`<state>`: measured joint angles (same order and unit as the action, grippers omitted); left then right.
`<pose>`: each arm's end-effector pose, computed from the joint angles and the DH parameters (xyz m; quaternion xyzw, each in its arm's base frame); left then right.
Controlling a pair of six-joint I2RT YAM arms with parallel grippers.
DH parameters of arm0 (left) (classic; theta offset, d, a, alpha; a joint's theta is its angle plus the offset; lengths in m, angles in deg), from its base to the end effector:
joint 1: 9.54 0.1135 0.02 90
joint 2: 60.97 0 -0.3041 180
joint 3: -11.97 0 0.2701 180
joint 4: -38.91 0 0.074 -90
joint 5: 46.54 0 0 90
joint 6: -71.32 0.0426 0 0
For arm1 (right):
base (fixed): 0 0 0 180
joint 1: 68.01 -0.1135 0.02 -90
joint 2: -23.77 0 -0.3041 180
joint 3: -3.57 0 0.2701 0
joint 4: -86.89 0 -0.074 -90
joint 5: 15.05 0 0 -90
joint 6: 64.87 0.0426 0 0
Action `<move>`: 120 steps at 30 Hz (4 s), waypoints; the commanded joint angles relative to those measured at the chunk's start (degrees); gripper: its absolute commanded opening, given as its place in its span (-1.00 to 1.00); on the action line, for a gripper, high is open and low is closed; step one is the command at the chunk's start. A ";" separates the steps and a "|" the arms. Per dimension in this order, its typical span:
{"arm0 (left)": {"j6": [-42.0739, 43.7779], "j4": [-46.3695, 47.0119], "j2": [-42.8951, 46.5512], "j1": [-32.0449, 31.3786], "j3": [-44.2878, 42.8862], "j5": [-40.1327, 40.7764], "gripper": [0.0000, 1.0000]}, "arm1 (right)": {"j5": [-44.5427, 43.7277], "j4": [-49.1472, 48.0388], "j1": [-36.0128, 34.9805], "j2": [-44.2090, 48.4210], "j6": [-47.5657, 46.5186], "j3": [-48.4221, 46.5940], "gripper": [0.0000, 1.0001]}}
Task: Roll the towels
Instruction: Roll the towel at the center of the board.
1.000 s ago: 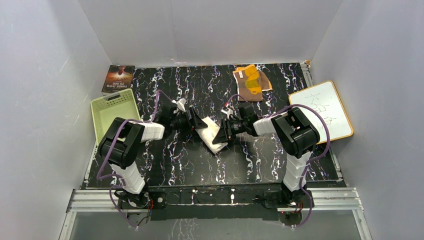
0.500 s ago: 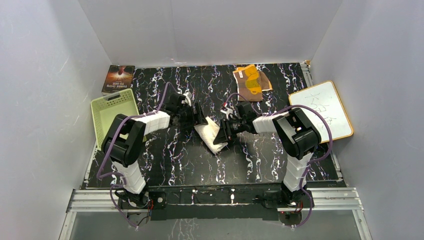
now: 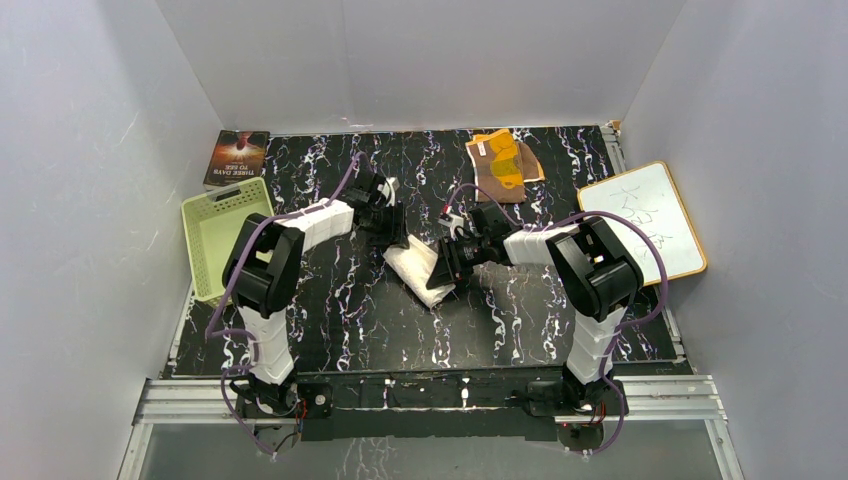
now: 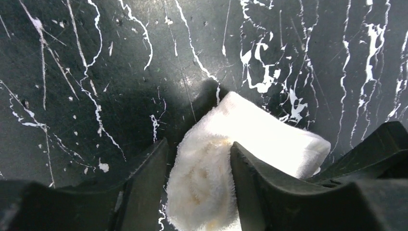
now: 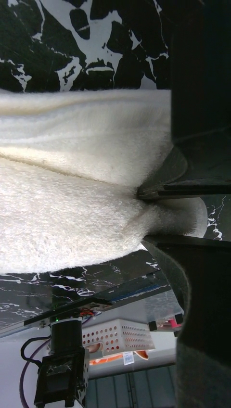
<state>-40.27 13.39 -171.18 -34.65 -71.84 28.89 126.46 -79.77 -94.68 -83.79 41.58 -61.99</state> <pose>0.3921 -0.1956 0.1881 0.0701 0.9359 -0.2383 0.2496 0.3153 0.1957 0.1400 -0.2055 0.8448 0.4844 0.0971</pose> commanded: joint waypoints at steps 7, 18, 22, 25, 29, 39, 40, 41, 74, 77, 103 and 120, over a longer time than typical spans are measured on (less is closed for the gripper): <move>6.88 -14.98 -1.99 0.02 -3.24 4.63 -0.30 | -8.62 5.90 -0.43 -0.18 -3.97 -0.08 -0.45; 7.17 -14.54 -2.25 -0.12 0.08 0.59 -0.31 | -20.27 11.82 -6.18 5.35 -10.82 -6.96 -0.01; 7.26 -14.49 -2.52 -0.12 0.40 0.64 -0.31 | -37.56 11.99 -13.85 11.33 -14.80 -8.02 -0.01; 7.26 -14.21 -2.90 -0.12 0.51 0.23 -0.31 | -48.28 8.31 -18.11 15.77 -16.31 -4.99 0.00; 6.95 -13.52 -3.02 -0.12 1.23 -0.39 -0.32 | -55.66 5.62 -20.21 18.42 -17.13 -2.53 0.06; 6.75 -13.15 -3.63 -0.16 1.99 -0.79 -0.32 | -63.71 5.46 -27.57 21.21 -22.79 -3.00 0.05; 6.73 -13.05 -3.67 -0.13 1.99 -0.85 -0.32 | -64.56 6.14 -28.93 20.57 -23.50 -3.50 0.05; 6.73 -13.02 -3.77 -0.12 1.94 -0.90 -0.32 | -64.77 6.50 -30.34 19.87 -24.11 -3.73 0.05; 9.97 -14.86 -4.19 -0.06 0.12 -5.44 -0.18 | -56.89 6.77 -26.79 9.26 -19.04 -3.48 -0.48; 9.76 -15.84 -3.16 0.37 -2.05 -3.50 -0.05 | -47.45 6.09 -22.14 10.61 -17.05 -2.41 -0.50; -11.99 18.53 23.66 9.27 21.39 -19.42 0.60 | 3.23 -19.38 6.38 -1.76 19.37 4.75 -0.61; -25.41 40.20 10.57 -0.15 25.03 -18.50 0.60 | 4.20 -25.07 7.71 -2.86 24.37 6.50 -0.61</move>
<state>-62.12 47.50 -158.97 -34.08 -47.60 10.79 130.94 -103.24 -87.06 -86.29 65.97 -56.24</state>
